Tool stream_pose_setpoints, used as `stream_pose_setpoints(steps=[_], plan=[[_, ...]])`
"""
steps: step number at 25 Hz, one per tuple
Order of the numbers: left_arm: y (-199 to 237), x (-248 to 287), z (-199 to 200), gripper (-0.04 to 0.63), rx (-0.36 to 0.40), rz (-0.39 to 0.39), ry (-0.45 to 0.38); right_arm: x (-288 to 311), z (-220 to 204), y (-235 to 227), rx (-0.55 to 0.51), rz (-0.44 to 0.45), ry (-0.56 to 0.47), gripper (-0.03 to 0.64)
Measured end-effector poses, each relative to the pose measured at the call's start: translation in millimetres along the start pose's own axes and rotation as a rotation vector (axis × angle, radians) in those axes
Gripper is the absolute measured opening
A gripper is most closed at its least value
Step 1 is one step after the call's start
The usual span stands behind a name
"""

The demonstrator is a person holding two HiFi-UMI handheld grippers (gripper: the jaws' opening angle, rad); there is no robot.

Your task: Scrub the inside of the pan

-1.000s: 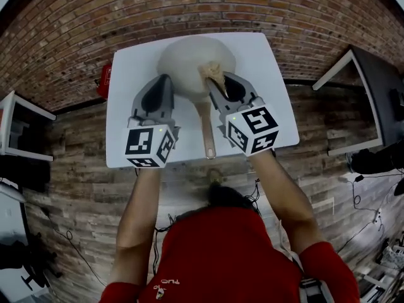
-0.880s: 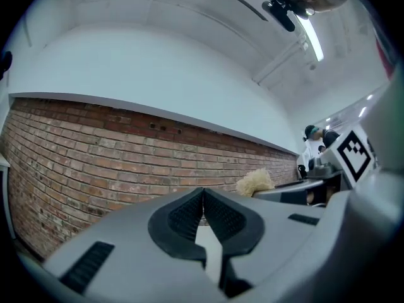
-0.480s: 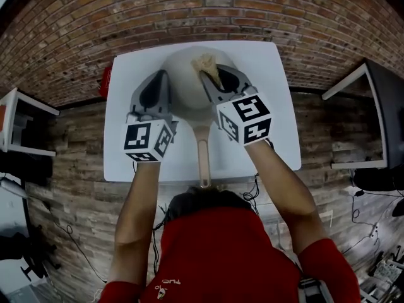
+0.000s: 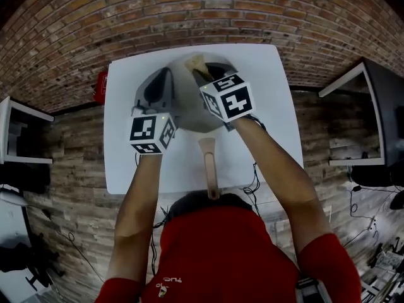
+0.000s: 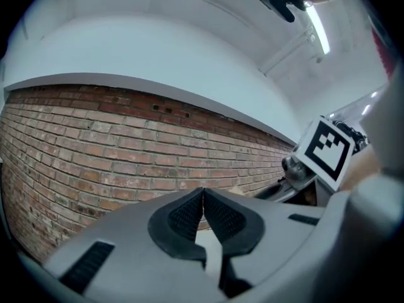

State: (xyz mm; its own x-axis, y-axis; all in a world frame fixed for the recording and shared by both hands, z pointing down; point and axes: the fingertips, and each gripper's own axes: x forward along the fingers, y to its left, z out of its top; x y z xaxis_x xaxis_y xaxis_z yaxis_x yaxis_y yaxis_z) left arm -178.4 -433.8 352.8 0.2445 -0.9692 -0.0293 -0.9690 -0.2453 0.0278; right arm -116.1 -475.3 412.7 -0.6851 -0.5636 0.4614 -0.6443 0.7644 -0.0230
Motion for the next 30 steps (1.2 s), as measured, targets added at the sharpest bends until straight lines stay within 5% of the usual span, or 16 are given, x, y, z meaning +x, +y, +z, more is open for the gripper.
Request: stream_pose_setpoints(steps=[9, 24, 30], plan=[[27, 19, -23, 0.015, -0.019, -0.018, 0.029, 67, -47, -6, -0.018, -0.007, 0.284, 0.086], [49, 24, -36, 0.015, -0.032, -0.020, 0.044, 119, -97, 16, -0.020, 0.069, 0.431, 0.086], [54, 22, -33, 0.015, -0.038, -0.012, 0.040, 104, -109, -29, -0.019, -0.043, 0.491, 0.086]])
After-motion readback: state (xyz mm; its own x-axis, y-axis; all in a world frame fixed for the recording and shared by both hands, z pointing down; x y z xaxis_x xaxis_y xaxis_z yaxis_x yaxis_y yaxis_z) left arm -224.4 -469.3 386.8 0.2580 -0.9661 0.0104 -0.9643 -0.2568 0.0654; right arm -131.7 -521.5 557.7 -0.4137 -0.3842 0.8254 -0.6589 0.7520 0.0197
